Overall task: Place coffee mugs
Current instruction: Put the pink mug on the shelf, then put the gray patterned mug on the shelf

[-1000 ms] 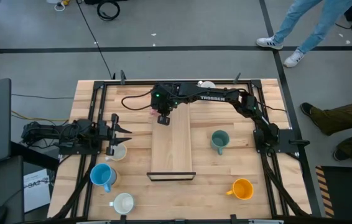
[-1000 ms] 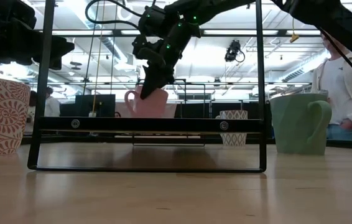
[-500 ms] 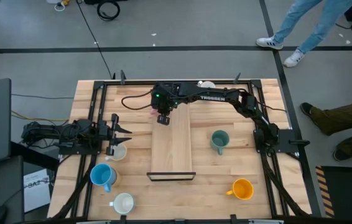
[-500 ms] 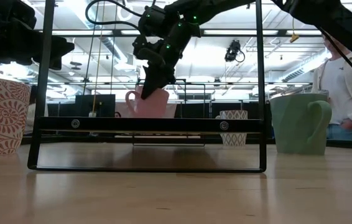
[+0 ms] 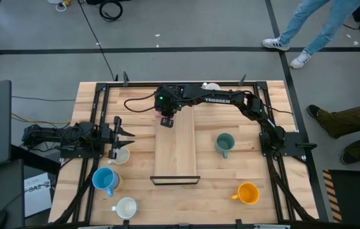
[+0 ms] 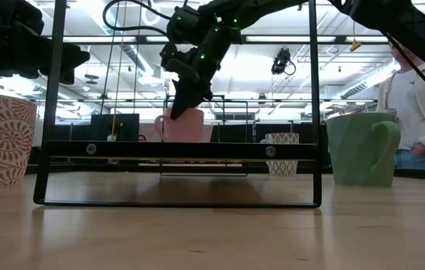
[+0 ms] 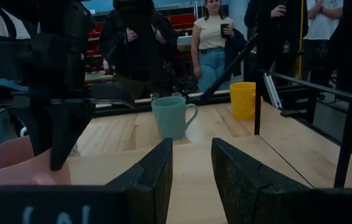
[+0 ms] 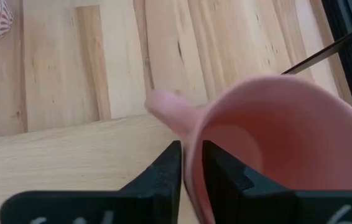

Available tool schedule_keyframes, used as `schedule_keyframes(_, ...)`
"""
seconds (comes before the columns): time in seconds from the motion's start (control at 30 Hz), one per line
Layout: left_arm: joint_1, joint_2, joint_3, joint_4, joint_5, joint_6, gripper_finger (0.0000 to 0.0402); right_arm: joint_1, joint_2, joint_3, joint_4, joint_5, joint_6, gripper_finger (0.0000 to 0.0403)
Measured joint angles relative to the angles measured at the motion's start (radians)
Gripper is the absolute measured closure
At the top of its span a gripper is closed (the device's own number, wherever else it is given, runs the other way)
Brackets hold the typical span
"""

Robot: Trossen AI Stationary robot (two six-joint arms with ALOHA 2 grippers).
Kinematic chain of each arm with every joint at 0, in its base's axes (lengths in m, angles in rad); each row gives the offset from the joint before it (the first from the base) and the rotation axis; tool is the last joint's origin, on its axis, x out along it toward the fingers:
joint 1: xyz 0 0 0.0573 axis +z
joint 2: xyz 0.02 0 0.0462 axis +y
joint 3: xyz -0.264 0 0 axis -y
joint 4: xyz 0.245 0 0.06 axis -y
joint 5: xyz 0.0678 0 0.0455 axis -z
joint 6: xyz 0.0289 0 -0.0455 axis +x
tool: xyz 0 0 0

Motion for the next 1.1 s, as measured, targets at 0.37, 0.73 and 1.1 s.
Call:
schedule_keyframes(0.37,0.000,0.000,0.000,0.000,0.000,0.000,0.0283,0.000,-0.001,0.000,0.001,0.000,-0.001,0.0252)
schedule_keyframes(0.73,0.000,0.000,0.000,0.000,0.000,0.000,0.0283,0.000,-0.001,0.011,-0.010,0.000,-0.011,0.0220)
schedule_keyframes(1.1,0.000,0.000,0.000,0.000,0.000,0.000,0.0283,0.000,-0.002,0.191,-0.210,0.000,-0.017,0.0220)
